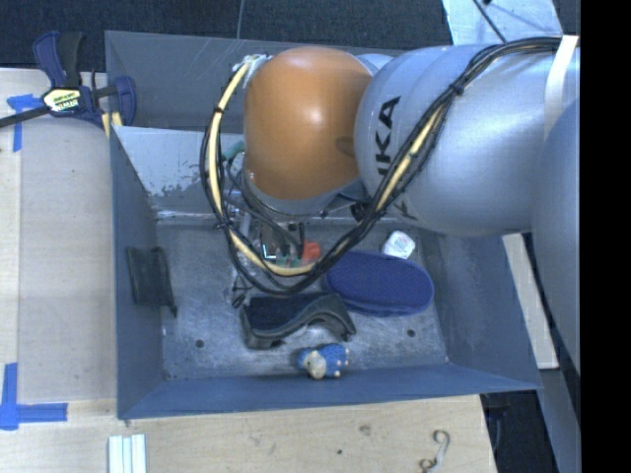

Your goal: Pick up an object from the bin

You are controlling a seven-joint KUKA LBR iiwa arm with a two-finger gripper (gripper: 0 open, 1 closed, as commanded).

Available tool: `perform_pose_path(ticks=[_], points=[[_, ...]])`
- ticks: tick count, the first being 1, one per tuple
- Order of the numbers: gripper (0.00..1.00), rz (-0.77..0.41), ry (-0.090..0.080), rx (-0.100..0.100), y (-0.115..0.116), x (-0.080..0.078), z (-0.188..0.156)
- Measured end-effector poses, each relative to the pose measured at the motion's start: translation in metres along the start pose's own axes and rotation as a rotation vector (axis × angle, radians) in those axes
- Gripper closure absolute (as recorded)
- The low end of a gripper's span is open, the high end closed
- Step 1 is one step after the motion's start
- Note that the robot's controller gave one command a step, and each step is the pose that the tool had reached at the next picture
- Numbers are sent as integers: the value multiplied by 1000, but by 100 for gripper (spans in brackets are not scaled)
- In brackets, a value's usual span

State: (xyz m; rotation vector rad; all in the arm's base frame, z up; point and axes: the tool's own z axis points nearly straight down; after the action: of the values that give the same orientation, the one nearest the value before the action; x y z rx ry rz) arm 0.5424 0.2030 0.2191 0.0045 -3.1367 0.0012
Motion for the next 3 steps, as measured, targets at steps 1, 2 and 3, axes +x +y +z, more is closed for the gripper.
perform_pose_path(ticks=[1,2,3], points=[[0,-491,0,2,-73,49,100],[0,-626,-14,-1,-113,9,146],[100,-628,-14,3,-113,8,144]])
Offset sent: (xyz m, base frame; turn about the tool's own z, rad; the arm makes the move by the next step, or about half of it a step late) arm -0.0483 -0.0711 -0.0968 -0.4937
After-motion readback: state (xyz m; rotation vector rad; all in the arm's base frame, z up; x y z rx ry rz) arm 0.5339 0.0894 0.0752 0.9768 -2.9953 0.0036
